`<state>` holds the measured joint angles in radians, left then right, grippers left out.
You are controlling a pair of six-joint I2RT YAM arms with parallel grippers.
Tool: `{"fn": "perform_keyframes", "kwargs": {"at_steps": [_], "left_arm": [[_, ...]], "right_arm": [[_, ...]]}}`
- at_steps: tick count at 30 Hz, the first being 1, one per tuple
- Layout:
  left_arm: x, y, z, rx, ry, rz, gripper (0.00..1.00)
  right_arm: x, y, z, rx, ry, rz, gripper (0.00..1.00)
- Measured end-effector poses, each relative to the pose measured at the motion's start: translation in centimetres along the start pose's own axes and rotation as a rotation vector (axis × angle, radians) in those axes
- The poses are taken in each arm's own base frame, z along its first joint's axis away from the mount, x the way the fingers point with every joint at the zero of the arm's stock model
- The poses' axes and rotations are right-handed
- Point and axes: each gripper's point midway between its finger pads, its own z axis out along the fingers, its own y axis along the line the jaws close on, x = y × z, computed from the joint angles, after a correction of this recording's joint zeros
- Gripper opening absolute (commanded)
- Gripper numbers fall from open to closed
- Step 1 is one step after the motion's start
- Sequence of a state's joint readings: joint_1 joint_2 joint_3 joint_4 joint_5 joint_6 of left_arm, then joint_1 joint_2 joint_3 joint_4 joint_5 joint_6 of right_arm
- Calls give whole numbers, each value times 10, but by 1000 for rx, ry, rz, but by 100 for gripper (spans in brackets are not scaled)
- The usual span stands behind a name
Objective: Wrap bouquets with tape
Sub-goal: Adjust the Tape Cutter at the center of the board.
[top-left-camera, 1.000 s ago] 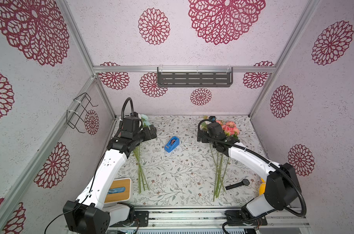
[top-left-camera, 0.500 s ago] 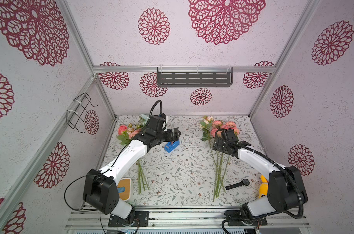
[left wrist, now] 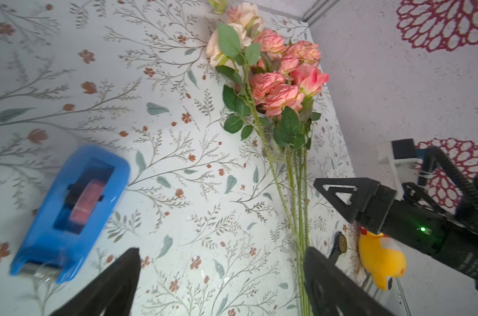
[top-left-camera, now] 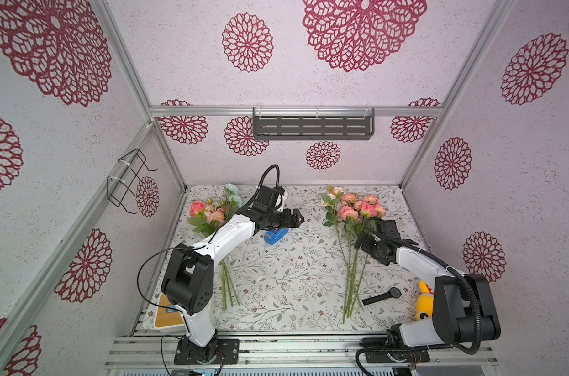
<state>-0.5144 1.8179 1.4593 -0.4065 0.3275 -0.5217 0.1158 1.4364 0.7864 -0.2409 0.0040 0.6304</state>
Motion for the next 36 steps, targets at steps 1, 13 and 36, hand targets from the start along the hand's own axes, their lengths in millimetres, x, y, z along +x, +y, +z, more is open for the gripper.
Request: {"fn": "perform_keyframes", "kwargs": {"at_steps": [1, 13, 36], "left_arm": [[-1, -4, 3, 2, 1, 6, 94], [1, 80, -2, -384, 8, 35, 98], [33, 149, 56, -556, 208, -14, 71]], "right_arm": [[1, -1, 1, -1, 0, 3, 99], [-7, 4, -9, -31, -45, -16, 99], [-7, 9, -10, -55, -40, -25, 99]]}}
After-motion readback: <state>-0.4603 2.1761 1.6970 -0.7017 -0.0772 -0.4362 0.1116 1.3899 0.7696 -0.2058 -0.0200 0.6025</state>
